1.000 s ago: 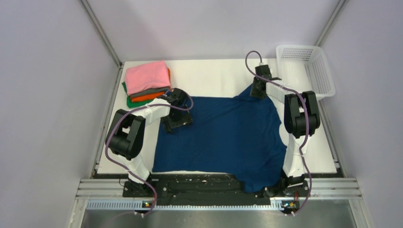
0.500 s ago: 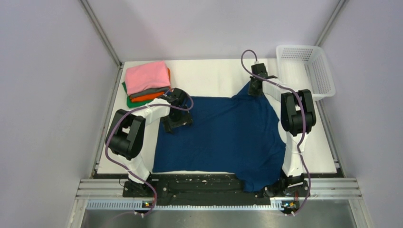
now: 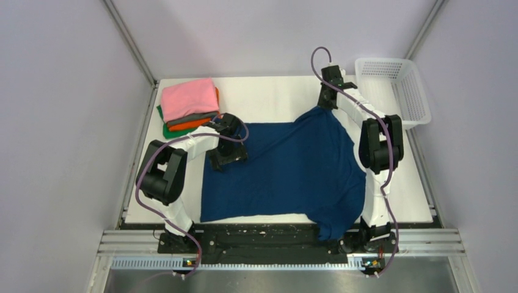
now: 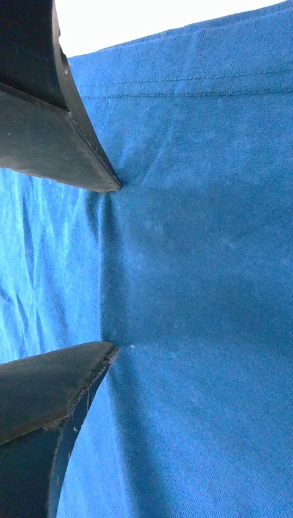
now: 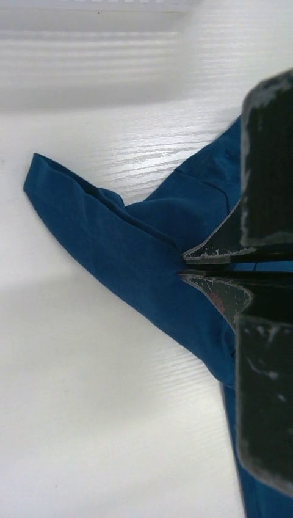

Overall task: Fold and stack the t-shirts
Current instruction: Flatten out the tshirt

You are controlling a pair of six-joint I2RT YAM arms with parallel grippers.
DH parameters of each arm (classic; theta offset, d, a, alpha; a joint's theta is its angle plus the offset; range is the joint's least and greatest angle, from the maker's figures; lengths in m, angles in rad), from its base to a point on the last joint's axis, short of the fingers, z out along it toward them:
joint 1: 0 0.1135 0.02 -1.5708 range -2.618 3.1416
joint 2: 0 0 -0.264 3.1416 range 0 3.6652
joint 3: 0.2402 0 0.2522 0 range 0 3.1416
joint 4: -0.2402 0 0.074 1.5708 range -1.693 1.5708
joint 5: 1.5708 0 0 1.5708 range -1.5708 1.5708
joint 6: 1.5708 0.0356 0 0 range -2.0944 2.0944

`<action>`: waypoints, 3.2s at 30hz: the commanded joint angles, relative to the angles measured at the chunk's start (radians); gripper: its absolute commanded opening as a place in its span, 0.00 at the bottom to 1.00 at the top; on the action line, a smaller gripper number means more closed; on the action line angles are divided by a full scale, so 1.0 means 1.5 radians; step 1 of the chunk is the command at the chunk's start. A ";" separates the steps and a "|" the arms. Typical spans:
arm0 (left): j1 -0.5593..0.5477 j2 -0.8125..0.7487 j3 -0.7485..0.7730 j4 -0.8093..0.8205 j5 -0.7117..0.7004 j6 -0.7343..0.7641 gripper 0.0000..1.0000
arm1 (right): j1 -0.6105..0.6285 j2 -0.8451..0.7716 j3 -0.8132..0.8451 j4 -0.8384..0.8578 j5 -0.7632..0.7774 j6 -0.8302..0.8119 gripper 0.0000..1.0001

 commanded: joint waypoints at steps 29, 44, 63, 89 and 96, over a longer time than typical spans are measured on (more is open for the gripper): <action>0.002 0.017 0.000 -0.015 -0.028 0.005 0.97 | -0.052 0.160 0.358 0.111 -0.282 0.020 0.35; 0.001 -0.006 -0.008 0.002 -0.006 0.019 0.97 | -0.039 -0.046 -0.203 0.111 -0.069 -0.055 0.47; -0.002 -0.131 -0.093 -0.027 0.013 0.006 0.97 | -0.010 -0.602 -0.601 0.074 -0.061 -0.006 0.45; -0.003 -0.085 -0.054 -0.027 0.002 0.019 0.97 | 0.047 -0.122 -0.373 0.357 0.038 0.065 0.49; -0.003 -0.082 -0.050 -0.028 0.003 0.018 0.97 | 0.072 -0.077 -0.265 0.498 0.013 0.024 0.51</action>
